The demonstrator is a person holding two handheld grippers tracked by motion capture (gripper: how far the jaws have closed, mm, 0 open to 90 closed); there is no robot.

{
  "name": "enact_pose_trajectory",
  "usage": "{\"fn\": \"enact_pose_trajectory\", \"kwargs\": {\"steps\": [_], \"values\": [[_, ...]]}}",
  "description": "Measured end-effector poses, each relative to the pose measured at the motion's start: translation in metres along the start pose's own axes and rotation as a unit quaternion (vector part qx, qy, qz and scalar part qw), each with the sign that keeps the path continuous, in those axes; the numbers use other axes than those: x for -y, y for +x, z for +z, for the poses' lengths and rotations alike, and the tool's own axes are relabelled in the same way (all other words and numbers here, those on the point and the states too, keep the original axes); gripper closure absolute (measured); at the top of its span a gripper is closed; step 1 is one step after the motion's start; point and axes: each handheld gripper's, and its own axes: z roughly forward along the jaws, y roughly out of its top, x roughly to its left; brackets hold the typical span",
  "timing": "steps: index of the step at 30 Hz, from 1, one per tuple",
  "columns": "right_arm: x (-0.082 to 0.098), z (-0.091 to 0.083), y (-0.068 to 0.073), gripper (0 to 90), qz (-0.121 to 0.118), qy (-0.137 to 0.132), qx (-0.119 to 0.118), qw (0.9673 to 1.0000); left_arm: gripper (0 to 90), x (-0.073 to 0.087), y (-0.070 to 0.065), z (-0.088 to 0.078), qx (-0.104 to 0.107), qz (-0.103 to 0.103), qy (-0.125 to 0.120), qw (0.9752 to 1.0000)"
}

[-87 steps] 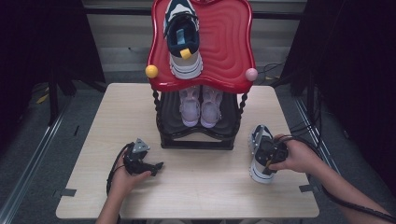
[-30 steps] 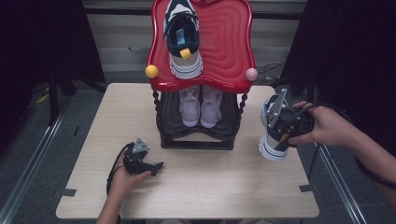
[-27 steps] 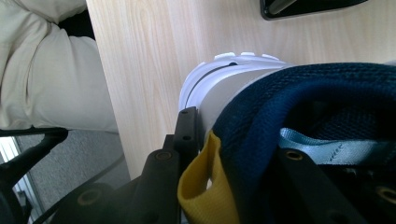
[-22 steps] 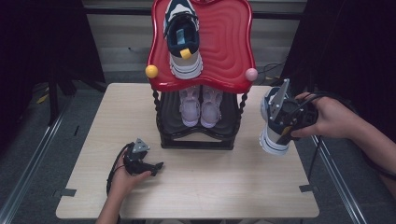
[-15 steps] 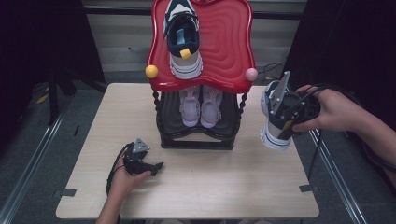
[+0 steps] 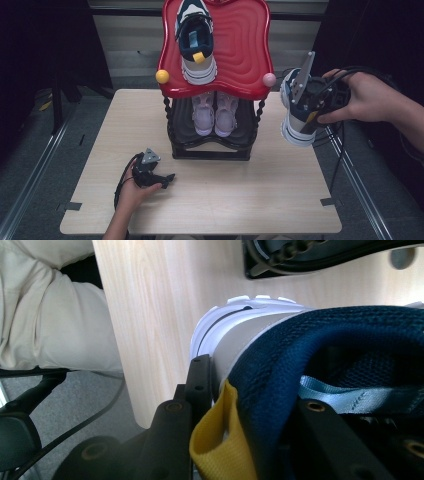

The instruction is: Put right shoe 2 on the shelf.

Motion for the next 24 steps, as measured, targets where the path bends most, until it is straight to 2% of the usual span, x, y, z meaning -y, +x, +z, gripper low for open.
{"fn": "enact_pose_trajectory", "kwargs": {"steps": [13, 18, 24], "values": [[-0.011, -0.052, -0.004, 70.6, 0.005, 0.009, 0.045, 0.9989, 7.7, 0.0, 0.0, 0.0, -0.001, -0.001, -0.001, 1.0], [-0.018, -0.074, -0.005, 70.7, 0.002, 0.0, 0.075, 0.9972, 7.7, 0.0, 0.0, 0.0, -0.001, -0.001, -0.001, 1.0], [-0.031, -0.1, -0.003, 70.7, 0.0, -0.003, 0.098, 0.9952, 7.7, 0.0, 0.0, 0.0, -0.001, 0.0, -0.001, 1.0]]}}
